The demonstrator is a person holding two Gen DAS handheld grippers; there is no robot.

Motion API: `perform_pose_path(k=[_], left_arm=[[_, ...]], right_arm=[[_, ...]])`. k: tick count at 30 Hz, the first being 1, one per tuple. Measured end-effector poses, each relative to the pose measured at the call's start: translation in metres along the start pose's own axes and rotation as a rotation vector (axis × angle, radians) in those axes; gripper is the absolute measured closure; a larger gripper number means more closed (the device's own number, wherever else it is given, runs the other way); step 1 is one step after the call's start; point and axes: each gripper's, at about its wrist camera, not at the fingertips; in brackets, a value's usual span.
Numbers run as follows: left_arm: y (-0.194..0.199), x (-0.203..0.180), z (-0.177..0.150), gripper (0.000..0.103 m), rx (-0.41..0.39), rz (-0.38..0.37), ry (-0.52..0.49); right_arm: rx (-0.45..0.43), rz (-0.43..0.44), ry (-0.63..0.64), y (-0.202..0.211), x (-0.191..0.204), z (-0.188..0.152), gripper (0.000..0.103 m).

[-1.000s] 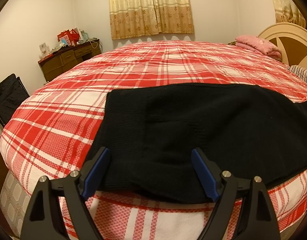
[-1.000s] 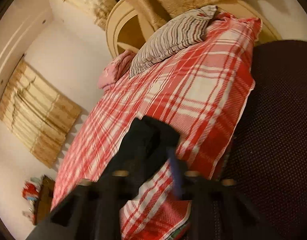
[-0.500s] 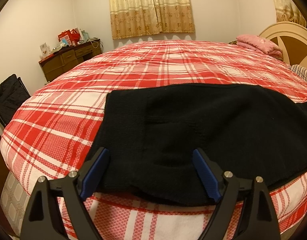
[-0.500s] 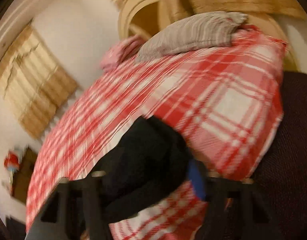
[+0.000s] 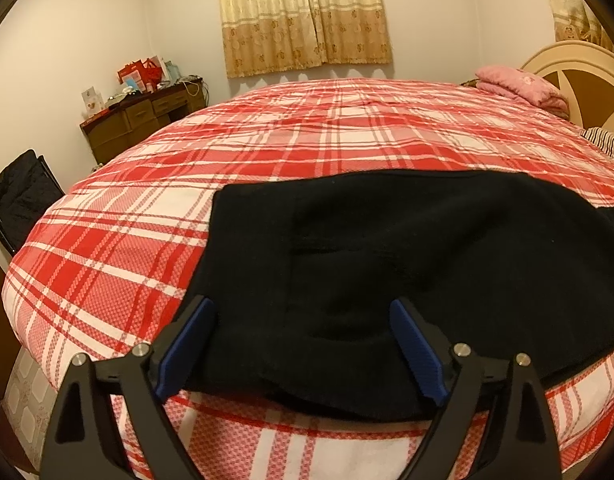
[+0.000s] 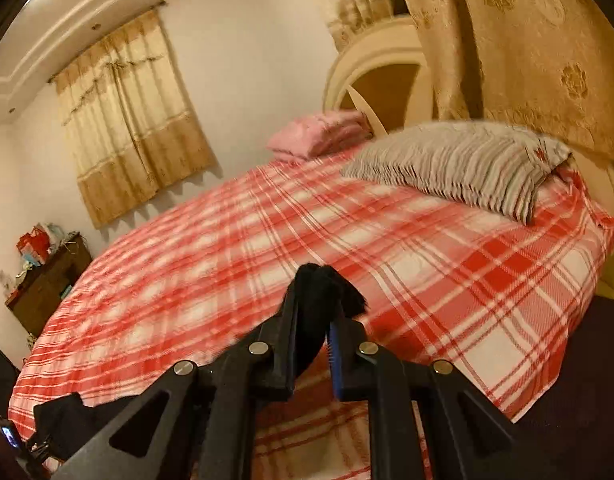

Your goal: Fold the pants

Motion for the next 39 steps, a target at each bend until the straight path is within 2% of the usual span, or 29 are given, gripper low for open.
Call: perform_pose_path(k=[3,4,5,6,7,8,10,11,12,13,16,18,21,24,28,33,39], left_arm=[[0.001,-0.002,0.000,0.009,-0.006,0.002,-0.013],[0.001,-0.001,0.000,0.009,-0.005,0.001,-0.017],[0.000,-0.001,0.001,0.009,-0.004,-0.002,-0.018],[0.001,-0.001,0.001,0.009,-0.004,-0.004,-0.018],[0.001,0.000,0.000,0.009,-0.004,-0.004,-0.019],[0.001,-0.001,0.001,0.008,-0.005,-0.002,-0.019],[0.001,-0.001,0.001,0.008,-0.006,0.002,-0.019],[0.001,-0.001,0.001,0.008,-0.006,0.003,-0.018],[0.001,-0.001,0.001,0.008,-0.006,0.004,-0.018],[0.001,-0.001,0.001,0.008,-0.005,0.003,-0.019],[0.001,-0.001,0.001,0.008,-0.003,0.004,-0.014],[0.000,-0.003,0.001,0.008,-0.002,0.008,-0.014],[0.001,-0.003,0.000,0.008,0.001,0.008,-0.013],[0.001,-0.004,0.001,0.008,0.000,0.008,-0.013],[0.001,-0.004,0.001,0.008,0.000,0.009,-0.014],[0.001,-0.005,0.001,0.008,-0.002,0.011,-0.013],[0.001,-0.005,0.001,0.008,-0.002,0.011,-0.012]], right_arm=[[0.133,-0.088,-0.042,-0.041,-0.029,-0.021,0.089],[0.161,-0.077,-0.071,-0.050,-0.040,-0.031,0.088],[0.109,-0.039,-0.091,-0.044,-0.046,-0.034,0.086],[0.094,-0.033,-0.127,-0.038,-0.053,-0.036,0.076],[0.078,-0.024,-0.200,-0.029,-0.062,-0.038,0.073],[0.063,-0.053,-0.251,-0.020,-0.069,-0.039,0.070],[-0.009,-0.175,-0.309,0.006,-0.077,-0.040,0.069],[-0.050,-0.174,-0.307,0.018,-0.077,-0.040,0.069],[-0.072,-0.150,-0.299,0.025,-0.075,-0.040,0.069],[-0.082,-0.089,-0.281,0.033,-0.069,-0.039,0.069],[-0.045,0.032,-0.269,0.031,-0.054,-0.040,0.069],[-0.023,0.056,-0.283,0.022,-0.046,-0.041,0.069],[0.039,0.051,-0.314,0.002,-0.043,-0.050,0.069],[0.090,0.010,-0.322,-0.013,-0.040,-0.055,0.069],[0.096,0.000,-0.338,-0.014,-0.040,-0.055,0.068],[0.091,0.026,-0.370,-0.014,-0.041,-0.058,0.052],[0.049,0.040,-0.345,-0.026,-0.036,-0.042,0.052]])
Point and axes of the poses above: each gripper's, at about its wrist camera, not at the fingertips, and y roughly against the way its jaws point, x to its left, z to its top, and after that the axes turned 3 degrees about -z, right-handed
